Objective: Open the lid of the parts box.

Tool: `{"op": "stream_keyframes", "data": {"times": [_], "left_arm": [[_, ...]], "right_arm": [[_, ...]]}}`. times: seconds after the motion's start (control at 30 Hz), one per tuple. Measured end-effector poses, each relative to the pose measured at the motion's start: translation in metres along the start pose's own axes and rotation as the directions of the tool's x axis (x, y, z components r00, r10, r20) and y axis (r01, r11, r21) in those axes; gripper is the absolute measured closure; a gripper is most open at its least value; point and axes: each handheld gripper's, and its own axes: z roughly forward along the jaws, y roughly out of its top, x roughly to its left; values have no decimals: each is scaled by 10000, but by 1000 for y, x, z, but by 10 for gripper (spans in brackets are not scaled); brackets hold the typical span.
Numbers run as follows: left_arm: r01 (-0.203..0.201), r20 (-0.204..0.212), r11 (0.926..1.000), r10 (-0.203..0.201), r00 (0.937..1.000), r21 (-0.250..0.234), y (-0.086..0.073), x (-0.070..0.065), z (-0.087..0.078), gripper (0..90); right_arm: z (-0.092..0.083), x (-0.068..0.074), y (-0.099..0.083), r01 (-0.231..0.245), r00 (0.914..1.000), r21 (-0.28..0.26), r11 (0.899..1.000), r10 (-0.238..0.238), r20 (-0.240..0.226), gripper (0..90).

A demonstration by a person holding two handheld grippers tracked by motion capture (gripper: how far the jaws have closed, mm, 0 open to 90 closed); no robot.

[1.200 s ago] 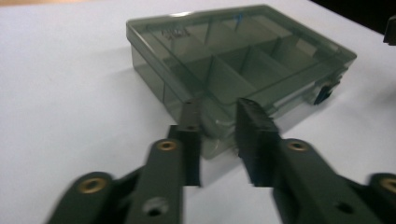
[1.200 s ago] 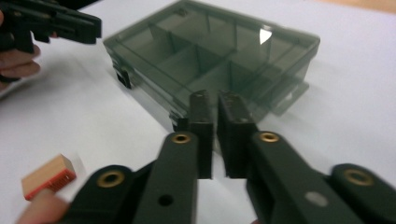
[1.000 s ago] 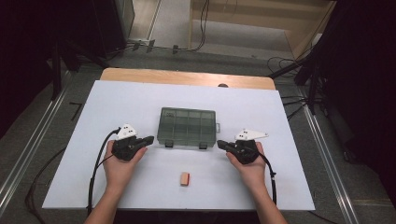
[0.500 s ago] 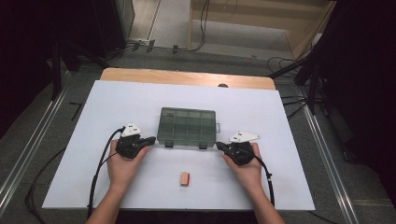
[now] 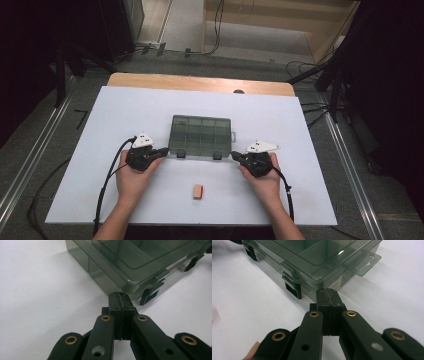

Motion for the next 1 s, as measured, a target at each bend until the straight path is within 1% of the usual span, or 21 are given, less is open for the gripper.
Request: {"op": "stream_keyframes", "data": {"times": [0.37,0.57,0.6,0.67,0.77,0.9,0.97,1.0], "left_arm": [[-64,53,10000,65,10000,-48,0,-1,0,900],[-75,195,10000,76,9998,-49,0,0,-1,900],[-15,326,9999,19,9995,-123,0,1,-2,900],[8,405,9999,-2,9992,-155,0,2,-3,899],[4,426,9998,4,9991,-192,0,2,-3,900],[-16,418,9998,25,9991,-218,0,3,-4,899],[48,412,9995,-35,9991,-311,0,5,-6,899],[148,514,9990,-126,9986,-426,0,6,-8,899]], "right_arm": [[-1,0,1,24,10000,-66,10000,-24,29,884],[-2,1,2,77,10000,-115,9999,-77,23,884],[-3,1,2,102,9999,-145,9998,-102,22,885],[-4,1,3,75,10000,-244,9997,-76,-48,885],[-7,3,5,156,9998,-370,9992,-159,-77,885],[-9,4,7,78,9999,-465,9989,-84,-117,884],[-9,4,7,50,9999,-547,9985,-57,-131,884],[-10,3,7,-13,9997,-654,9979,-2,-231,884]]}}
